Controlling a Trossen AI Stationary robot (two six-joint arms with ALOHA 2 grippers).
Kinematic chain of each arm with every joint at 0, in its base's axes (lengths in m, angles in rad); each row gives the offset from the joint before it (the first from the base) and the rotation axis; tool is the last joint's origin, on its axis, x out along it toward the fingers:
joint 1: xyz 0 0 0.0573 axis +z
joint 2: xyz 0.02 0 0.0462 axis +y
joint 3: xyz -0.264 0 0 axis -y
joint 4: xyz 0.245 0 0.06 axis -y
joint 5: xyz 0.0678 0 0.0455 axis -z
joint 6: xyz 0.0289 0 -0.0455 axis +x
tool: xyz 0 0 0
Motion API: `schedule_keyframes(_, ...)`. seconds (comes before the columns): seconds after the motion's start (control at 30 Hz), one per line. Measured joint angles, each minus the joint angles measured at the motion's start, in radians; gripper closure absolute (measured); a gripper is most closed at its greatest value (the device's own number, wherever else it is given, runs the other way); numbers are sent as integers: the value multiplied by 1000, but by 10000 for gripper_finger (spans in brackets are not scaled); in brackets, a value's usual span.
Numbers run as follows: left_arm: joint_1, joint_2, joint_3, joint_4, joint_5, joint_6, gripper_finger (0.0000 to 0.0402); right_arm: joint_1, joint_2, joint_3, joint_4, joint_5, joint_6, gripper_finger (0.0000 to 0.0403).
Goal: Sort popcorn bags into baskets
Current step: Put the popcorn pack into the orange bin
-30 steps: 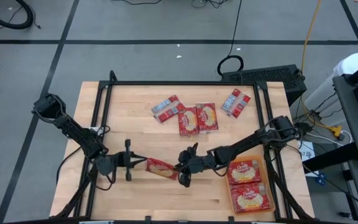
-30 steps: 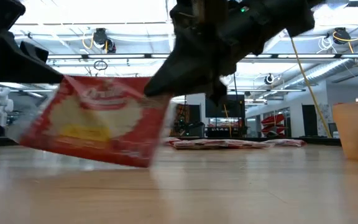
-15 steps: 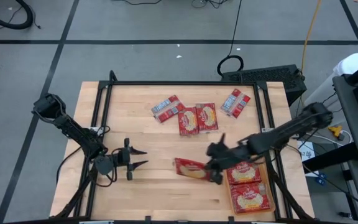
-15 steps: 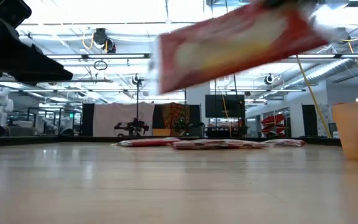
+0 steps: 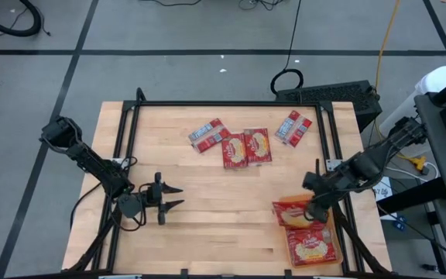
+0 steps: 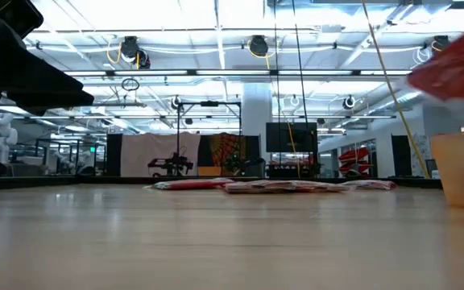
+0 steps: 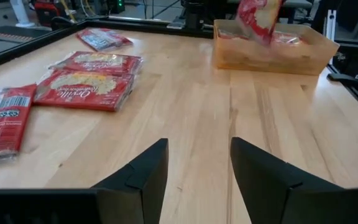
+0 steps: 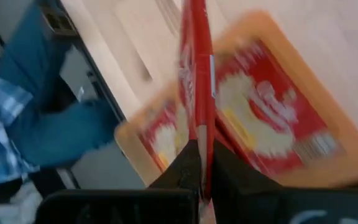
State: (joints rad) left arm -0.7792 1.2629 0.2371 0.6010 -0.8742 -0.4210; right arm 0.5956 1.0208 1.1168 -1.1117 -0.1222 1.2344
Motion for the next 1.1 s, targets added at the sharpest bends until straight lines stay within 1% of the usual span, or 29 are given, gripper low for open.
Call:
schedule_keyframes(0.07, 2, 0, 0, -2, 0, 7, 231, 5, -18, 0, -65, -41, 15, 397)
schedule_keyframes(0.13, 7, 0, 0, -5, 0, 15, 236, 7, -29, 0, -117, -59, 14, 397)
schedule_keyframes(0.2, 12, 0, 0, -5, 0, 14, 240, 8, -37, -1, -158, -65, 14, 397)
schedule_keyframes(0.3, 22, 0, 0, -6, 4, -6, 243, 8, -47, -6, -175, -62, 14, 397)
schedule_keyframes(0.4, 26, 0, 0, -6, 10, -12, 243, 8, -57, -44, -151, -64, 18, 396)
schedule_keyframes(0.53, 26, 0, -1, -6, 11, -14, 244, 7, -76, -121, -24, -82, 18, 395)
schedule_keyframes(0.67, 26, 0, -1, -6, 12, -7, 245, 6, -97, -183, 67, -93, 34, 395)
schedule_keyframes(0.93, 43, 0, -1, -6, 12, 16, 245, 6, -103, -262, 66, -84, 64, 394)
schedule_keyframes(1.03, 53, 0, -1, -6, 12, 16, 245, 6, -103, -301, 65, -56, 64, 390)
schedule_keyframes(1.1, 59, 0, -1, -6, 12, 16, 245, 6, -102, -323, 62, -27, 63, 377)
